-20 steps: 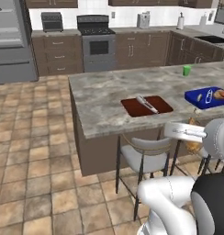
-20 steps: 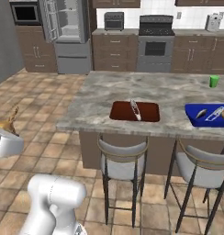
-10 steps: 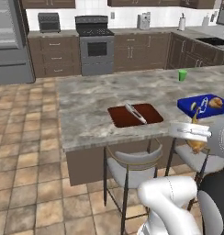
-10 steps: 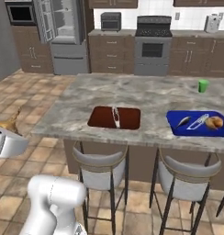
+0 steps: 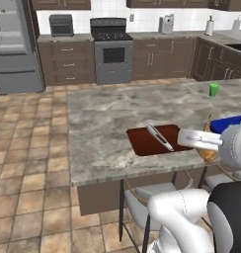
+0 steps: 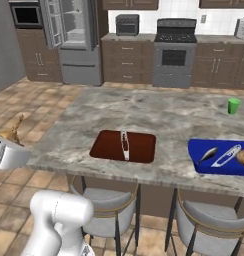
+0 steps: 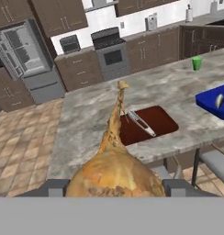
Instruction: Gather the onion and mushroom from the fridge and place them on a tray on the dining counter. Then gather the chicken drumstick and fish from the fridge and place them on the other tray.
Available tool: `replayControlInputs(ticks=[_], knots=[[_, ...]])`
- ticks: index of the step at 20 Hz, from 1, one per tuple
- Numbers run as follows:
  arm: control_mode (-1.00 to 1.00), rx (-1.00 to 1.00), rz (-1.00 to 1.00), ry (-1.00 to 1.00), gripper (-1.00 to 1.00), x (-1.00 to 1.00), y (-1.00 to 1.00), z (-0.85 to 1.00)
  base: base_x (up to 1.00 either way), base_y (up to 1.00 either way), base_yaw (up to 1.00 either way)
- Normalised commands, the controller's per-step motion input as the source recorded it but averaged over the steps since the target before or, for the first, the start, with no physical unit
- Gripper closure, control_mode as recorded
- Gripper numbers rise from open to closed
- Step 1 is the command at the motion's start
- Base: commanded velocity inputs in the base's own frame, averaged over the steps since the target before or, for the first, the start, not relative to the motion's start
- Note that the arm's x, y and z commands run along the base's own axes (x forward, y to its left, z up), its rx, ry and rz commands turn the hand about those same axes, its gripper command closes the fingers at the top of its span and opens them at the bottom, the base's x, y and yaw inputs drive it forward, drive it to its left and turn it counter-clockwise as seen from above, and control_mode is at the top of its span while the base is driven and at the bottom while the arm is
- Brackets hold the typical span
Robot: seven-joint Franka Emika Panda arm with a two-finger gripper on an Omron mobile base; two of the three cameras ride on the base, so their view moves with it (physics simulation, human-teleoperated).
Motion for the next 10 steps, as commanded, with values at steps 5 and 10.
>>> replayControlInputs(ticks=[5,10], knots=[[-1.00,0.05,0.06,0.13,1.00,0.80,-0.21,0.00,0.18,-0.05,0.02],[-1.00,0.01,0.06,0.28,1.00,1.00,-0.16,-0.03,0.00,0.00,0.00]])
